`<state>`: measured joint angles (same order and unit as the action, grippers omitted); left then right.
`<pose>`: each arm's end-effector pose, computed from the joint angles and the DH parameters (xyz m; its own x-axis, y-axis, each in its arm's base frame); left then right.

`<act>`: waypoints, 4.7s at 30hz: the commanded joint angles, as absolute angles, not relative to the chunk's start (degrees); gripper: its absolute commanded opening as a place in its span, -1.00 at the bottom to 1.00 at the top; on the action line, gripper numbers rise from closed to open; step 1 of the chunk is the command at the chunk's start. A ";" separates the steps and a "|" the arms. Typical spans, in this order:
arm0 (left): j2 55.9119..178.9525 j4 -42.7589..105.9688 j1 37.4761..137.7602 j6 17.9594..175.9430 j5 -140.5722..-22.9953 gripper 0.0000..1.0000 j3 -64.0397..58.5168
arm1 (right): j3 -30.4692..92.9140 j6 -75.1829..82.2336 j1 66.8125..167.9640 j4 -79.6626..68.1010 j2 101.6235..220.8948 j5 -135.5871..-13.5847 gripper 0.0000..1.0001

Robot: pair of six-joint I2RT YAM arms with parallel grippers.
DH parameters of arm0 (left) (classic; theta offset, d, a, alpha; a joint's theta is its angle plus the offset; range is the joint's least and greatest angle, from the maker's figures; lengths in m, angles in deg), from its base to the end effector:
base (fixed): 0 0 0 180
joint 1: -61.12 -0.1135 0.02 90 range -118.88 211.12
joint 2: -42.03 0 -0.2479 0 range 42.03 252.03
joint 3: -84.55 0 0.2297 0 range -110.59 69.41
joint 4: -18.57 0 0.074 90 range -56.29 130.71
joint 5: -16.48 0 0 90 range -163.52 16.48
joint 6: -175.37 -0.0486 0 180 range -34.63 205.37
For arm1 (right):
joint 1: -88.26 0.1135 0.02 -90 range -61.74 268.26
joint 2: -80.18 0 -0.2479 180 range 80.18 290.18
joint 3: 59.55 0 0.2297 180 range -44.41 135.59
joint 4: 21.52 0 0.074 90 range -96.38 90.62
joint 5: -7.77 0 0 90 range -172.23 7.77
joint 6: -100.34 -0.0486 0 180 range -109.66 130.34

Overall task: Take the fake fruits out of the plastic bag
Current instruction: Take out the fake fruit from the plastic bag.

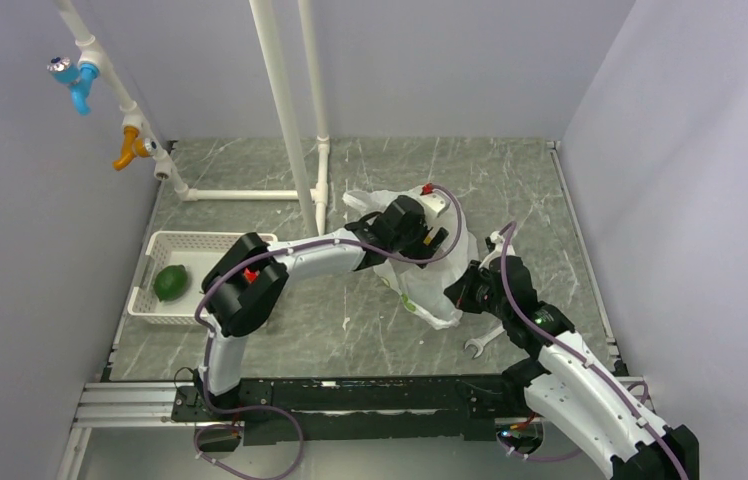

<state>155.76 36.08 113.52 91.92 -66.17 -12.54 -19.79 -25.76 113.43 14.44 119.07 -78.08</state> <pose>0.2740 -0.3456 0.2061 -0.4225 0.3633 -0.8304 0.6774 0.7352 -0.0231 0.1405 0.0699 0.2022 -0.7019 0.3195 -0.6366 -0.0795 0.8531 0.5157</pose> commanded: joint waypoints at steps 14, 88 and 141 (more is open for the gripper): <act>167.09 46.22 106.67 67.26 -82.41 0.99 -30.58 | -18.42 -23.32 113.21 12.39 118.56 -75.94 -1.00; 158.06 30.85 110.75 143.87 -72.17 0.33 -13.15 | -2.69 -21.89 105.03 35.43 127.40 -62.19 -1.00; 148.05 11.68 107.66 160.36 -66.98 -0.44 3.65 | -8.79 -23.55 105.12 27.46 124.58 -69.07 -1.00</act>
